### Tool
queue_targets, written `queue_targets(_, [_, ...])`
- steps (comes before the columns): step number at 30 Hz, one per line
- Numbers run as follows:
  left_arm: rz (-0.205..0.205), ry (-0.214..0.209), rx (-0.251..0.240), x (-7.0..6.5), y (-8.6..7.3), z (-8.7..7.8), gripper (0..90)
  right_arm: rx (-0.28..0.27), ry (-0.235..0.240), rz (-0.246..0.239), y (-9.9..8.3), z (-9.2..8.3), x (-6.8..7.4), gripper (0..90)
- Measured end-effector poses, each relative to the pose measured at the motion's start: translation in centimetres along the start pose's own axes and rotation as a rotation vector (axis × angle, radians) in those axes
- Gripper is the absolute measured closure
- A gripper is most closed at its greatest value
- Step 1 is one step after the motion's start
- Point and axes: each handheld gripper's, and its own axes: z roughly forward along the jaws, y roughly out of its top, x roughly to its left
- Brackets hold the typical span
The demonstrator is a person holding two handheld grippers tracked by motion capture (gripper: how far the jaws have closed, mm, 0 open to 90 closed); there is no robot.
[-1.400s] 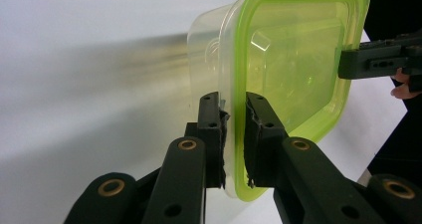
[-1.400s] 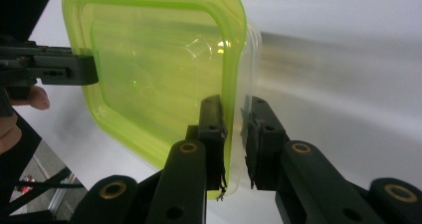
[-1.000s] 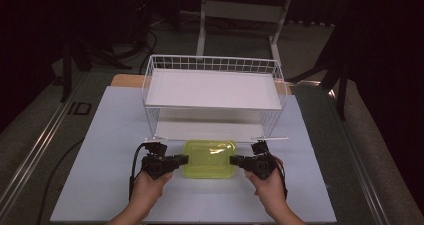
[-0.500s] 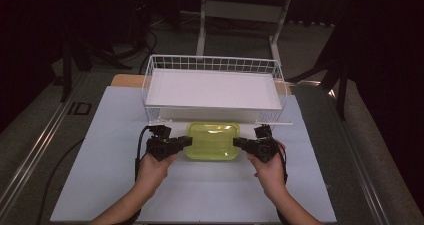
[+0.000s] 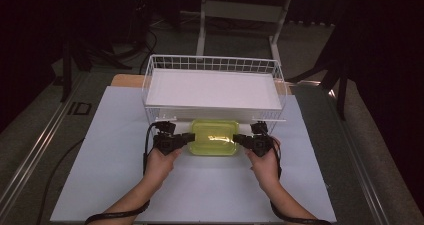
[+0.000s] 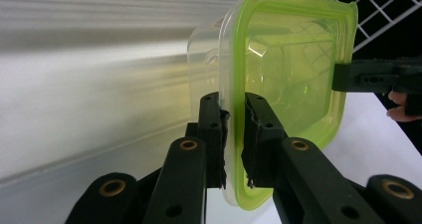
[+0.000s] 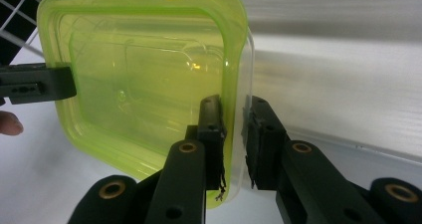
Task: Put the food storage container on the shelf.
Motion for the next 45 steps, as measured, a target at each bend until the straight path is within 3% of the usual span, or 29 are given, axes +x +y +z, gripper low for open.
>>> queue_targets(2, [-0.016, 0.005, 0.009, 0.3, 0.2, 0.7, 80.6, 0.000, -0.009, 0.008, 0.1, 0.5, -0.4, 78.9])
queue_targets(6, [-0.005, 0.012, 0.016, 0.6, 0.1, 1.3, 80.3, 0.012, -0.013, 0.022, 0.0, 1.0, -0.7, 78.9])
queue_targets(10, [-0.032, 0.014, 0.021, 1.3, -0.1, 1.9, 80.2, 0.014, -0.035, 0.013, 0.0, 1.8, -0.9, 78.8])
queue_targets(15, [-0.023, -0.003, 0.002, 1.6, 0.1, 2.0, 80.0, 0.006, -0.046, 0.006, 0.4, 1.8, -0.7, 78.7])
queue_targets(22, [-0.023, -0.013, -0.037, 1.9, 0.4, 2.4, 76.0, 0.004, -0.057, 0.044, 0.8, 2.0, -0.4, 74.6])
queue_targets(30, [0.005, 0.023, -0.092, 2.2, 0.5, 3.1, 68.2, -0.066, -0.139, -0.060, 0.7, 2.7, 0.0, 69.8])
queue_targets(34, [0.004, 0.043, -0.097, 2.5, 0.7, 3.4, 63.2, -0.079, -0.121, -0.051, 0.9, 3.1, -0.4, 65.8])
queue_targets(35, [-0.018, 0.048, -0.099, 2.8, 0.9, 3.5, 61.8, -0.078, -0.119, -0.045, 1.0, 3.2, -0.4, 65.0])
queue_targets(37, [-0.020, 0.049, -0.097, 2.9, 1.0, 3.7, 60.7, -0.075, -0.110, -0.017, 1.0, 3.3, -0.5, 63.9])
queue_targets(41, [-0.003, 0.046, -0.096, 3.1, 1.1, 3.9, 59.3, -0.086, -0.156, -0.057, 1.1, 3.6, -0.1, 62.2])
queue_targets(45, [0.003, 0.027, -0.092, 2.9, 1.3, 3.6, 48.8, -0.103, -0.156, -0.096, 1.1, 3.5, 0.3, 54.9])
